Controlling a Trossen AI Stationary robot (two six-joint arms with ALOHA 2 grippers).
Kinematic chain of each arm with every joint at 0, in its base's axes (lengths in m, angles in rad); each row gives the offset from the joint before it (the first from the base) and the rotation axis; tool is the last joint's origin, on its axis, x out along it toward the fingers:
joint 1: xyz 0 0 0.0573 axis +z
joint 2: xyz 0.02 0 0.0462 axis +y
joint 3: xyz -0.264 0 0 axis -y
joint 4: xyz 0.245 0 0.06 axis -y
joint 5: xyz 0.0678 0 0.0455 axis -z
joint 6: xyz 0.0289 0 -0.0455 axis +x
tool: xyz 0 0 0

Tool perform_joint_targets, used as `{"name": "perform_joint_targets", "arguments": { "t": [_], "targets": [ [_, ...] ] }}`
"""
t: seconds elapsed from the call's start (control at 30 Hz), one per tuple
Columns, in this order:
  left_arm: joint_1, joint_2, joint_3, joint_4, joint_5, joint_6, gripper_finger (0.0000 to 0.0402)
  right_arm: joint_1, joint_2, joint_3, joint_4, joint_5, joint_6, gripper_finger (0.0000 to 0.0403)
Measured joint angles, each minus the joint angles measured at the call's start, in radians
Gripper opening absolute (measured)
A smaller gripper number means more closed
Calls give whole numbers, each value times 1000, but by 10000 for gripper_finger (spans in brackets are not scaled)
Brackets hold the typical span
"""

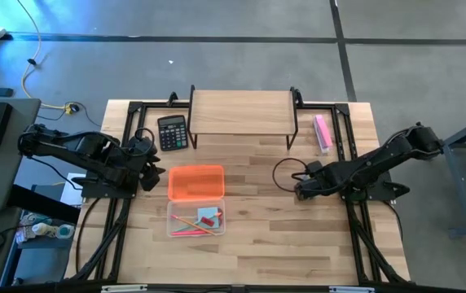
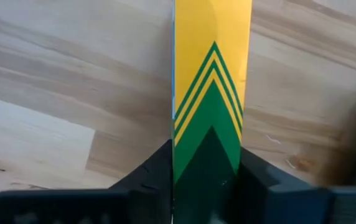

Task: Pack school essentials
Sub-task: Put the box of crayons into the supply box

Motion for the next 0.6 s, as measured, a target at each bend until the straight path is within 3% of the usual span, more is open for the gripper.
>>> {"name": "perform_joint_targets", "arguments": {
  "t": [0.3,0.6],
  "targets": [
    [0,0,0,0,36,-83,211,0,0,0,130,-2,-38,90],
    [0,0,0,1,110,-275,211,0,0,0,552,9,-166,89]
  ]
}}
